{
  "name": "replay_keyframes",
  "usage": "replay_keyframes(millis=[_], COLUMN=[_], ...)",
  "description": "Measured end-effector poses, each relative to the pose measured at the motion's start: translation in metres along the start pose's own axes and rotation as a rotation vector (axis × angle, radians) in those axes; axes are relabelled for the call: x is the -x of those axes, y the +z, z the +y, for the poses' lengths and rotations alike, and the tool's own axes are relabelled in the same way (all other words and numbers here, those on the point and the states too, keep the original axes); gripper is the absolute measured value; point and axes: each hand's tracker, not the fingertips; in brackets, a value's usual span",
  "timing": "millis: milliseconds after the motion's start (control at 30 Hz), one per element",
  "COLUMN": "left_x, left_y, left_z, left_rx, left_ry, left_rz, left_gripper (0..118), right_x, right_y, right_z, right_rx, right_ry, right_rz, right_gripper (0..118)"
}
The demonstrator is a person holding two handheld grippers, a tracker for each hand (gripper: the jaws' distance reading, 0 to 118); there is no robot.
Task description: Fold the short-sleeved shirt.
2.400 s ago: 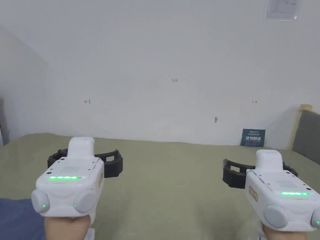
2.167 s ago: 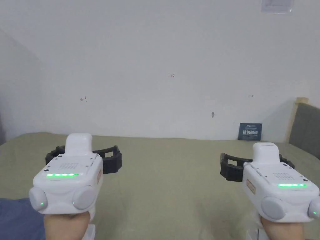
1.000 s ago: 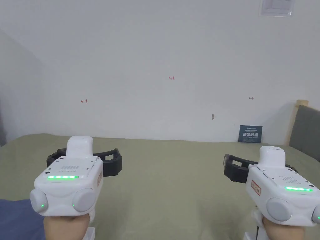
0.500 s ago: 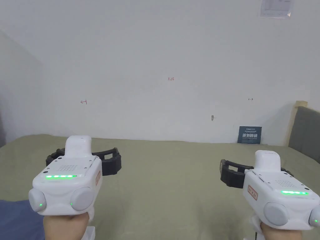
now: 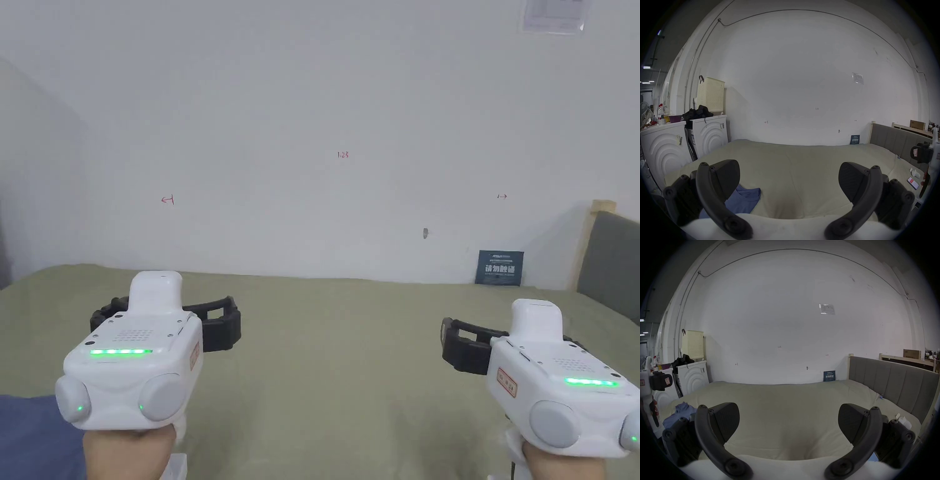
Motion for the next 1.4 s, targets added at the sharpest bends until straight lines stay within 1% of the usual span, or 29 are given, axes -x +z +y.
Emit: replay_keyframes(millis=[233, 300, 367, 567, 667, 800, 1000, 1100, 1267, 1400], left_x=[0.001, 0.002, 0.003, 0.007, 0.009, 0.008, 0.009, 0.009, 0.008, 0.008], left_y=[0.0, 0.0, -0.002, -0.004, -0.003, -0.002, -0.002, -0.002, -0.001, -0.002], left_z=[0.002, 0.003, 0.004, 0.004, 0.004, 0.004, 0.003, 0.005, 0.006, 0.007], left_rx=[-0.002, -0.003, 0.009, 0.011, -0.001, -0.022, -0.018, -0.013, -0.018, -0.012], left_ry=[0.005, 0.005, 0.002, 0.026, 0.037, 0.017, 0.022, 0.039, 0.005, 0.006], left_rz=[0.004, 0.004, 0.002, 0.016, -0.004, 0.006, 0.01, 0.005, 0.007, 0.0], left_gripper=[118, 118, 118, 118, 118, 118, 118, 118, 118, 118], right_x=[-0.002, 0.0, -0.001, -0.005, -0.003, -0.004, 0.002, 0.004, 0.004, 0.0], right_y=[-0.007, -0.006, -0.005, -0.005, -0.003, -0.001, 0.001, -0.001, 0.003, 0.0], right_z=[0.001, 0.004, 0.004, 0.007, 0.009, 0.01, 0.01, 0.009, 0.01, 0.012], right_rx=[-0.002, -0.01, -0.041, -0.044, -0.042, -0.034, -0.033, -0.036, -0.038, -0.041], right_ry=[0.013, 0.029, 0.055, 0.013, 0.019, 0.008, 0.029, 0.05, 0.044, 0.047], right_rz=[-0.003, -0.009, -0.037, -0.034, -0.07, -0.054, -0.028, -0.039, -0.026, -0.02], right_gripper=[118, 118, 118, 118, 118, 118, 118, 118, 118, 118])
